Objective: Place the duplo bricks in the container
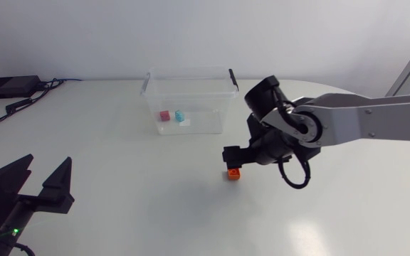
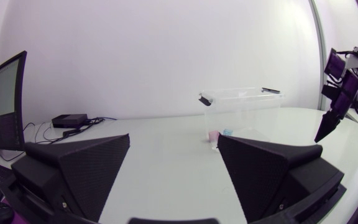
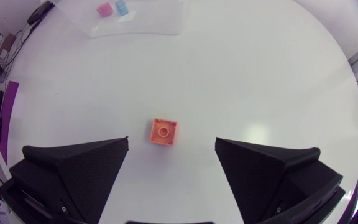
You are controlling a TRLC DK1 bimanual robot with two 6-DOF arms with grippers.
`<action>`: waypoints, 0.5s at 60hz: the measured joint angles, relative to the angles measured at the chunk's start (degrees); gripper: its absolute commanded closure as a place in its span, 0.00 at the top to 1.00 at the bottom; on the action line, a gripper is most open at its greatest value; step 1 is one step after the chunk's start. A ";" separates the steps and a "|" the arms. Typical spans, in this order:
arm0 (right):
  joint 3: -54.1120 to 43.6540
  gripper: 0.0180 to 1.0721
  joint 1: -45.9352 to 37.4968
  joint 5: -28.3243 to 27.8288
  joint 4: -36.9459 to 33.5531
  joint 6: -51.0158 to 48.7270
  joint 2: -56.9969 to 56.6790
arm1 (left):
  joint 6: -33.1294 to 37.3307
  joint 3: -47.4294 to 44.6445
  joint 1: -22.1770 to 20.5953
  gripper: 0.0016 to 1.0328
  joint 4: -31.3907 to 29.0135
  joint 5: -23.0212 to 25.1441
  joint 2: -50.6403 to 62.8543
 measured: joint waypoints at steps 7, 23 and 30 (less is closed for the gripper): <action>0.83 0.96 2.62 1.38 -0.07 0.66 3.50 | 0.00 0.00 0.00 0.96 0.00 0.00 0.00; 6.08 0.96 5.31 2.56 -1.60 2.60 14.16 | 0.00 0.00 0.00 0.96 0.00 0.00 0.00; 6.14 0.92 4.59 2.54 -1.62 2.78 15.76 | 0.00 0.00 0.00 0.96 0.00 0.00 0.00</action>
